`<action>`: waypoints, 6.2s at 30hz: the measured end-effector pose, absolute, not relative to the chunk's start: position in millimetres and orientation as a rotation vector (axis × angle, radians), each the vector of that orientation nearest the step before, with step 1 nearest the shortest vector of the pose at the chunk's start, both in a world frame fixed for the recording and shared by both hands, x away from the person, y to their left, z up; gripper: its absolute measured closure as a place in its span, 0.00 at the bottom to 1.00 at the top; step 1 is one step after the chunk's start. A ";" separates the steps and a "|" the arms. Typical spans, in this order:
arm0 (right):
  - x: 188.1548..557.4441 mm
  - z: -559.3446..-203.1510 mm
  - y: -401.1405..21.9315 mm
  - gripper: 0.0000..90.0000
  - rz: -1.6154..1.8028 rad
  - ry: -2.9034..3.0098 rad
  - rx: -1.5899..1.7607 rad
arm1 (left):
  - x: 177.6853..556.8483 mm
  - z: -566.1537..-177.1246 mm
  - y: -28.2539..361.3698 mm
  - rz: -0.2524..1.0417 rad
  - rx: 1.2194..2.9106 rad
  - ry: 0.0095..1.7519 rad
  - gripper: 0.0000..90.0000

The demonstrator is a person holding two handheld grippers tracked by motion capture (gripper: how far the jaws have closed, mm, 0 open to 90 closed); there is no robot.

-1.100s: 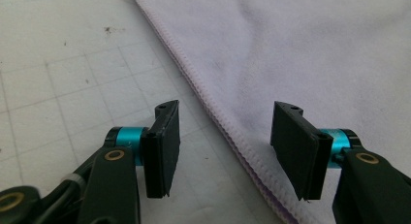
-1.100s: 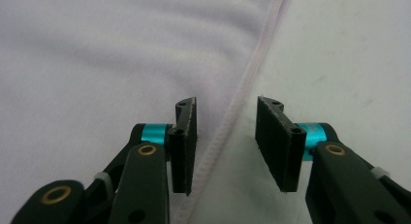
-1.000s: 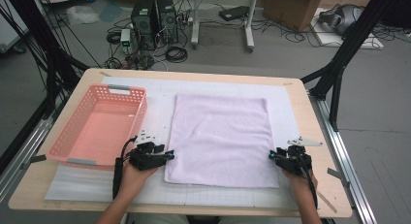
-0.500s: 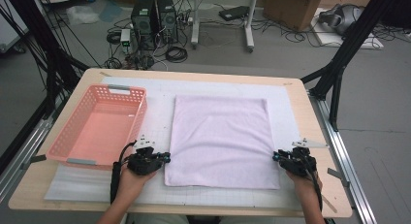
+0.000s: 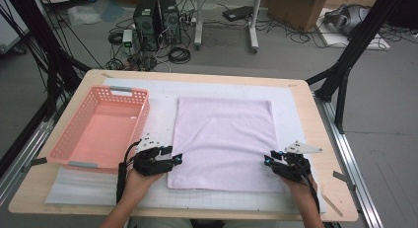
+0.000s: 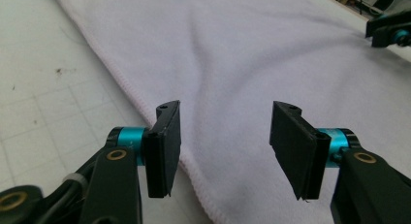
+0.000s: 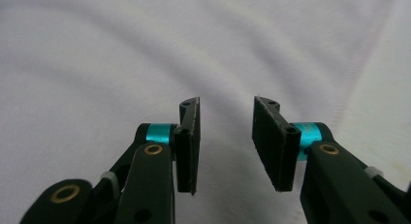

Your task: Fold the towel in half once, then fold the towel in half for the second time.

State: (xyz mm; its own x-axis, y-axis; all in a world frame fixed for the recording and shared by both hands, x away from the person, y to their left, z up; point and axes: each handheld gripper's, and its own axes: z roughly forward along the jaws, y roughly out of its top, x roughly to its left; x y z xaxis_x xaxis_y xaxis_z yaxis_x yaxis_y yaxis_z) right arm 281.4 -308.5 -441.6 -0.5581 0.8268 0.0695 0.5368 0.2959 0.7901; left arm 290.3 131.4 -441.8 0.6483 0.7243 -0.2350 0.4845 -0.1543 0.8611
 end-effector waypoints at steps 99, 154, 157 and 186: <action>349.0 -415.0 -347.8 0.22 1.179 2.068 1.381 | 413.8 -421.0 105.7 0.298 1.791 1.155 0.30; 423.4 -439.7 -320.8 0.95 0.967 2.053 1.547 | 454.0 -438.7 99.4 0.403 1.730 1.350 0.94; 422.8 -438.5 -323.3 0.95 1.009 2.011 1.565 | 452.9 -434.0 101.8 0.405 1.697 1.344 0.94; 345.4 -402.2 -341.2 0.94 1.224 2.042 1.409 | 376.3 -399.4 122.2 0.312 1.704 1.143 0.94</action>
State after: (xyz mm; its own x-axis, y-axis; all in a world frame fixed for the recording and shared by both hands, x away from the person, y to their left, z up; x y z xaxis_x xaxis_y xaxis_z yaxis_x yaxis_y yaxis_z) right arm 345.4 -341.2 -402.2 -0.4296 0.8879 0.1643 0.5635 0.1214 0.8172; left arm 376.3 122.2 -399.4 0.5166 0.8023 -0.2992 0.5391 -0.0333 0.8416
